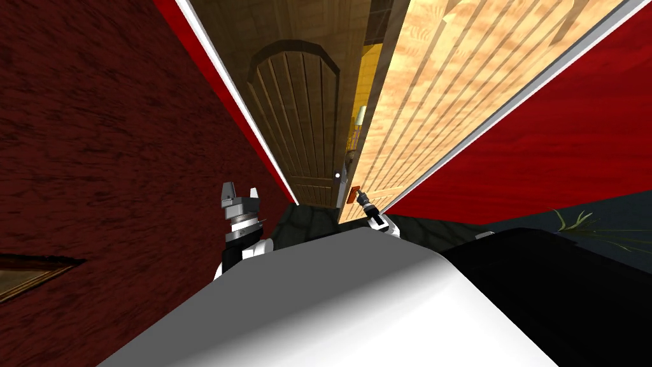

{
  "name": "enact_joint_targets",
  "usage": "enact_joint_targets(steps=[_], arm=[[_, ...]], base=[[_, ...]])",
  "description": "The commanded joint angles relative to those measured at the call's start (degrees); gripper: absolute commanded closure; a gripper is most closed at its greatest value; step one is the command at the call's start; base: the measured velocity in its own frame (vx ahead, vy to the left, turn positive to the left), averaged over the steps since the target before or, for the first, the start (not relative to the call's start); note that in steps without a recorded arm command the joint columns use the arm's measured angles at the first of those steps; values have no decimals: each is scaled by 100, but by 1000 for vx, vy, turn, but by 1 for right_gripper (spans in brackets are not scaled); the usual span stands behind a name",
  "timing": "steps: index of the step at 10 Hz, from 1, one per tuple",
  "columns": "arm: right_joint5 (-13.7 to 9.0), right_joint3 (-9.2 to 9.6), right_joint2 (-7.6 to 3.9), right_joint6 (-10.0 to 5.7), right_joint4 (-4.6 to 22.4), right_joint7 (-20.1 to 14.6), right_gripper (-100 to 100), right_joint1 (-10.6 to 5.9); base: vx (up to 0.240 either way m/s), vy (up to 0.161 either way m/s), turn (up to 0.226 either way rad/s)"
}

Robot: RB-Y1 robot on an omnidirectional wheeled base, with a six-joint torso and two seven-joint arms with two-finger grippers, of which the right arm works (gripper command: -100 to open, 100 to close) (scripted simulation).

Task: Pull the door open

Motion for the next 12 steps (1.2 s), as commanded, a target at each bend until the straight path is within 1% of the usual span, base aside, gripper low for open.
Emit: enact_joint_targets(steps=[1,2,3,4,5,6,8,9,11,12], arm=[[28,73,-103,-134,-46,-124,100,92],[49,132,-173,-204,-84,-204,100,159],[36,103,-126,-150,-69,-149,100,118],[65,148,-211,-294,-51,-247,100,200],[76,160,-260,-365,-46,-294,100,234],[96,179,-343,-487,-39,-374,100,291],[123,206,-461,-658,-28,-486,100,372],[143,225,-543,-776,-21,-565,100,428],[165,248,-640,-918,-12,-658,100,495],[157,226,-614,-855,1,-614,100,457]], base=[[-227,-117,127],[-254,-115,129],[-117,-47,37],[-158,-51,111],[-229,-86,159],[-232,-130,172],[-239,-89,132],[-225,-79,117],[-252,-100,105],[-105,-42,14]])
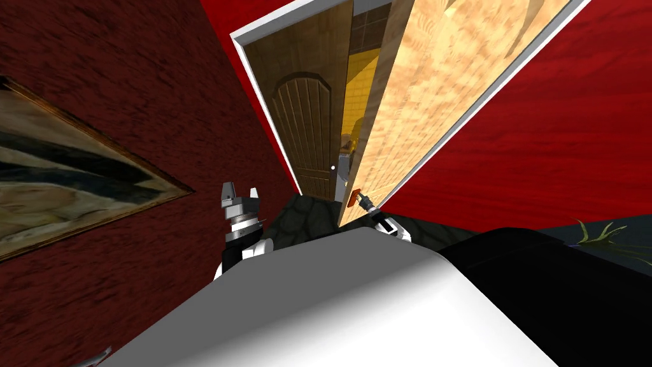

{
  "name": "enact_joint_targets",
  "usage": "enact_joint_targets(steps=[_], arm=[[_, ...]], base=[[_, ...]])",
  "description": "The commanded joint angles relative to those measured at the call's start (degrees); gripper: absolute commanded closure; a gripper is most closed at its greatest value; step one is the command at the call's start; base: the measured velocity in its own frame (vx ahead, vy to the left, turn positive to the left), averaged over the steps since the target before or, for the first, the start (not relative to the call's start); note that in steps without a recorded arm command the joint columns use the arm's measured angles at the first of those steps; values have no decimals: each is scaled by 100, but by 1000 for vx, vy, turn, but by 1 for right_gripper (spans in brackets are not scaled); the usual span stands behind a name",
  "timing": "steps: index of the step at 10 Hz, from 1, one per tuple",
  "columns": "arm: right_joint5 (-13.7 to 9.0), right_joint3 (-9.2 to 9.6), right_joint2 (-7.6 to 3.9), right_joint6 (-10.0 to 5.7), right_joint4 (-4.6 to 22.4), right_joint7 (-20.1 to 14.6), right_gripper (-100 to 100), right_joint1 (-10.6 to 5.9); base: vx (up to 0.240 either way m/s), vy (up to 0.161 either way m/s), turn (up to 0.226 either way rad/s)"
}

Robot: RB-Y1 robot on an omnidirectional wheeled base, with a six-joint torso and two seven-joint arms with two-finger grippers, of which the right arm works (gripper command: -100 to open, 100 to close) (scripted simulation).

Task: Pull the door open

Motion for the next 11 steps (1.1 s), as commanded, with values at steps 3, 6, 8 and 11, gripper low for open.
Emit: enact_joint_targets(steps=[3,6,8,11], arm=[[45,-1,-115,-242,75,-118,100,51],[95,-2,-241,-508,158,-247,100,107],[126,-3,-320,-675,209,-327,100,142],[155,13,-365,-783,263,-373,100,151]], base=[[-174,-83,128],[-187,-106,143],[-223,-126,141],[-167,-87,90]])
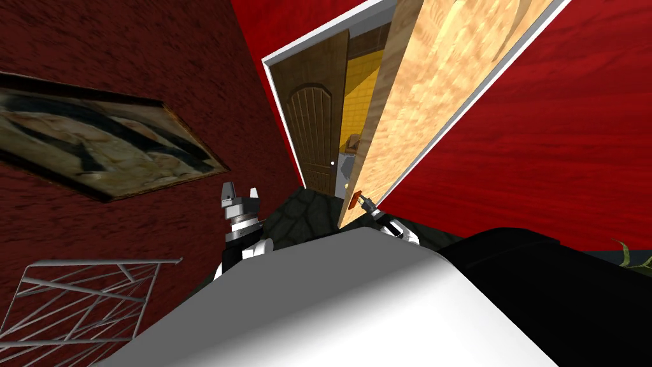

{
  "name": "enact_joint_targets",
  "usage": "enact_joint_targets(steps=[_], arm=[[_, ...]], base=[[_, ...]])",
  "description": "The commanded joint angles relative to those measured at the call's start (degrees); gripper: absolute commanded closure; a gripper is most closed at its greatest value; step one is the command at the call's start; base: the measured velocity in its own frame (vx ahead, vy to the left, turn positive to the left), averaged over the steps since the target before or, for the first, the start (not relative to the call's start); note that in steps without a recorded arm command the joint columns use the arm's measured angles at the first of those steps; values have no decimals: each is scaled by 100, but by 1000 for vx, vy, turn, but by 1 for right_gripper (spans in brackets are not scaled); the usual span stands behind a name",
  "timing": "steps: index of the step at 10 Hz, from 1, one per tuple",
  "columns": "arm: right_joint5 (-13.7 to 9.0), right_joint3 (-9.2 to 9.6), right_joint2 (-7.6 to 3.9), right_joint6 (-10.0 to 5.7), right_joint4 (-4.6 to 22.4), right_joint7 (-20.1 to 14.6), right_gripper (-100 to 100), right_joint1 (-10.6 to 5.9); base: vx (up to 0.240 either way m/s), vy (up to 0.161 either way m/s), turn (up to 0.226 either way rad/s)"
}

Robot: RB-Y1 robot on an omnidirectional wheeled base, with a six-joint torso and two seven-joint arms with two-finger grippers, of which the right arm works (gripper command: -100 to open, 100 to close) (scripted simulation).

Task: Pull the door open

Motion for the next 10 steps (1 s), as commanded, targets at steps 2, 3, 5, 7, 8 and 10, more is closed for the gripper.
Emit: enact_joint_targets(steps=[2,3,5,7,8,10], arm=[[14,9,-69,-133,81,-50,100,-21],[20,13,-98,-188,114,-71,100,-30],[33,21,-161,-312,189,-117,100,-50],[43,27,-210,-406,246,-153,100,-65],[50,31,-240,-465,282,-175,100,-74],[60,38,-292,-564,342,-212,100,-90]], base=[[-191,-74,143],[-207,-102,154],[-187,-128,125],[-194,-77,103],[-202,-110,110],[-167,-98,107]])
